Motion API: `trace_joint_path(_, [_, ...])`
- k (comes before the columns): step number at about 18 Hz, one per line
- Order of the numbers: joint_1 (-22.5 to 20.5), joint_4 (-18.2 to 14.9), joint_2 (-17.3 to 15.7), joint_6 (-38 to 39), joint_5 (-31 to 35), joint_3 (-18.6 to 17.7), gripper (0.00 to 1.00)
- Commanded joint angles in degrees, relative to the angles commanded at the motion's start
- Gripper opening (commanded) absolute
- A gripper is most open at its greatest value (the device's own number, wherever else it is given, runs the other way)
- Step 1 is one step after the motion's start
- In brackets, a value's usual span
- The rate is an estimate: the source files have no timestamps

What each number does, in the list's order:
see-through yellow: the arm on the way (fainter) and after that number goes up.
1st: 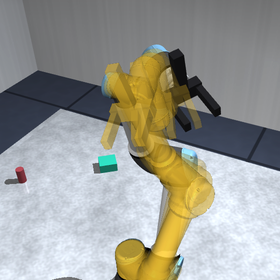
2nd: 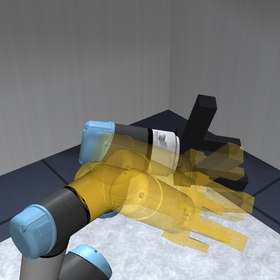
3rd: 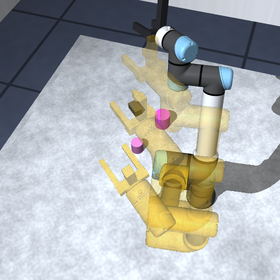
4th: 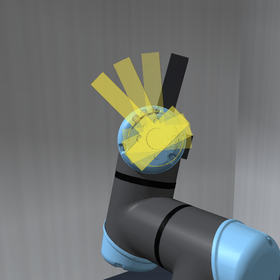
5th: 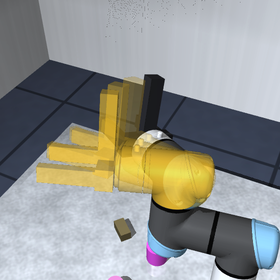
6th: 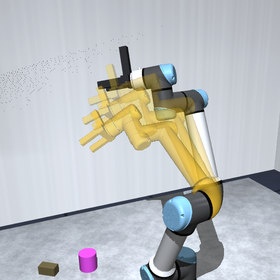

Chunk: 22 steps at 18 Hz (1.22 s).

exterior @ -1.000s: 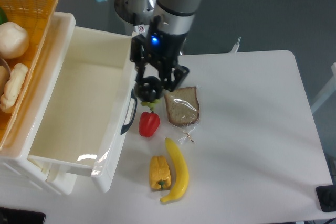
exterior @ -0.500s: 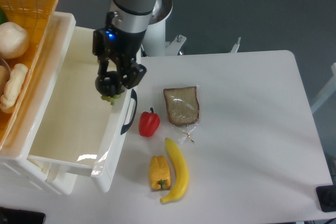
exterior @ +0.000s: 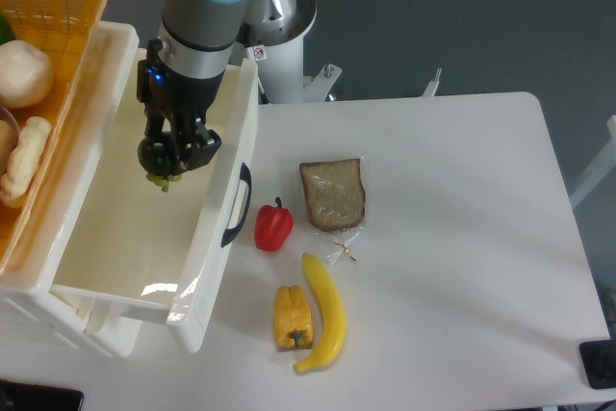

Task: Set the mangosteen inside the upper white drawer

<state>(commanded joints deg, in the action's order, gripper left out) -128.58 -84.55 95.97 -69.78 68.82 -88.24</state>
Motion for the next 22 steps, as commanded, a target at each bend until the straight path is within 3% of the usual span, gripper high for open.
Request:
trace_joint_path(2, [0.1,0.1,0.6,-0.6,0.0,0.0,0.51])
trace_joint_path(3, [0.1,0.1,0.9,-0.5,0.1,0.0,0.67])
trace_joint_path(4, [0.1,0.4,1.0,-0.5,0.3,0.0,0.98])
trace_joint_path(14, [-0.7,0.8,0.3,1.1,-0.1,1.3,1.00])
trace_joint_path(18, [-5.4,11.7,0.0,10.9,-0.1,1.8,1.00])
trace_joint_path(19, [-6.3,13.3,0.2,12.3,0.0,1.8,1.00])
trace_joint_path(22, [-9.5,13.8,0.8,14.1,0.2,1.7,1.00])
